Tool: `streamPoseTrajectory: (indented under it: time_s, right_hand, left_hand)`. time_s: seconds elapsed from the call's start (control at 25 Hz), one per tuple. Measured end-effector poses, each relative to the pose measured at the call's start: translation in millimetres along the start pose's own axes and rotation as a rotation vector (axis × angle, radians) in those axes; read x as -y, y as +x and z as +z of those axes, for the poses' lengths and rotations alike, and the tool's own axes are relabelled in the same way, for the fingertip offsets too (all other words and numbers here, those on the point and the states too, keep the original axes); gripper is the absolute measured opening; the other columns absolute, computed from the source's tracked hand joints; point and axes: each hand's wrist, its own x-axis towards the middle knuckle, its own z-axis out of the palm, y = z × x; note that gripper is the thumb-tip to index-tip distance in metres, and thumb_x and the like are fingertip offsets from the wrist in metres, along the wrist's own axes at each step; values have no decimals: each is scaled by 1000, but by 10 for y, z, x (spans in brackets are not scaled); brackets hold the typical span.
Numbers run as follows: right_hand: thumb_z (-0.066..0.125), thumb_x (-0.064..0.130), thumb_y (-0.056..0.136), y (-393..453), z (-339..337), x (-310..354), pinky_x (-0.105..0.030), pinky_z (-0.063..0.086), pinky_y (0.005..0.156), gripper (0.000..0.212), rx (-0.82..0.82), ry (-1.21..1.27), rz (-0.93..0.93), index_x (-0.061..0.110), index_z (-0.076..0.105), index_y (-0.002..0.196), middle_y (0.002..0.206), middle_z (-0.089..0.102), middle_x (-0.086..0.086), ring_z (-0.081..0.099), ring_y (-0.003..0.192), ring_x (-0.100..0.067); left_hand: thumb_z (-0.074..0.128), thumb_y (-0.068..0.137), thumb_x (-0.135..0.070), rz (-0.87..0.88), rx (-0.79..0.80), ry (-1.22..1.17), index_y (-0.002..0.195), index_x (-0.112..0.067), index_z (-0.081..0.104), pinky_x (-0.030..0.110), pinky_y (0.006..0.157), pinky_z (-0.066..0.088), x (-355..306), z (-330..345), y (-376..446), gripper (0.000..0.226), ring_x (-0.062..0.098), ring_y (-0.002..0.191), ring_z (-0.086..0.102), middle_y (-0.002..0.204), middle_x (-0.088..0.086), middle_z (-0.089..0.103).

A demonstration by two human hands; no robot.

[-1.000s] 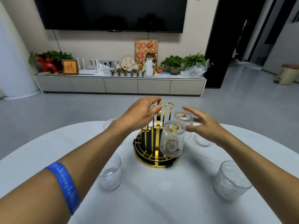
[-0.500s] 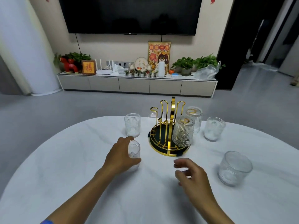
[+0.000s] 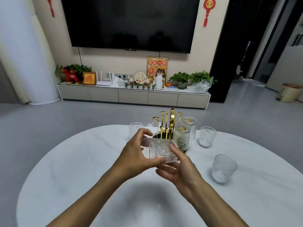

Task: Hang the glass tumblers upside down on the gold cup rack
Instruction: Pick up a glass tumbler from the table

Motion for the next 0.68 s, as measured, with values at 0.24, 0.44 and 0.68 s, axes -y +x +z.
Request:
streamPoseTrajectory:
  time_s: [0.24, 0.44, 0.68]
  right_hand:
    - [78, 48, 71, 105, 132, 428, -34, 59, 69, 43, 49, -653, -478, 44, 63, 111, 89, 68, 12, 66, 78, -9]
    - [50, 44, 94, 954, 1, 1148, -44, 51, 94, 44, -60, -1234, -672, 32, 51, 136, 132, 60, 2, 59, 113, -19]
    - [44, 14, 94, 1653, -133, 1214, -51, 41, 101, 47, -27, -1806, -641, 18, 41, 140, 147, 46, -4, 44, 130, -32]
  left_hand:
    - [74, 64, -48, 202, 29, 334, 139, -60, 19, 33, 73, 57, -155, 3, 239, 94, 14, 93, 62, 123, -13, 56]
    - [87, 57, -41, 39, -197, -63, 123, -47, 38, 28, 70, 60, 96, -2, 865, 83, 11, 99, 63, 115, -21, 56]
    - [89, 55, -38, -11, -141, -61, 130, -43, 34, 28, 78, 58, 523, 393, 1425, 93, 11, 105, 60, 123, -9, 55]
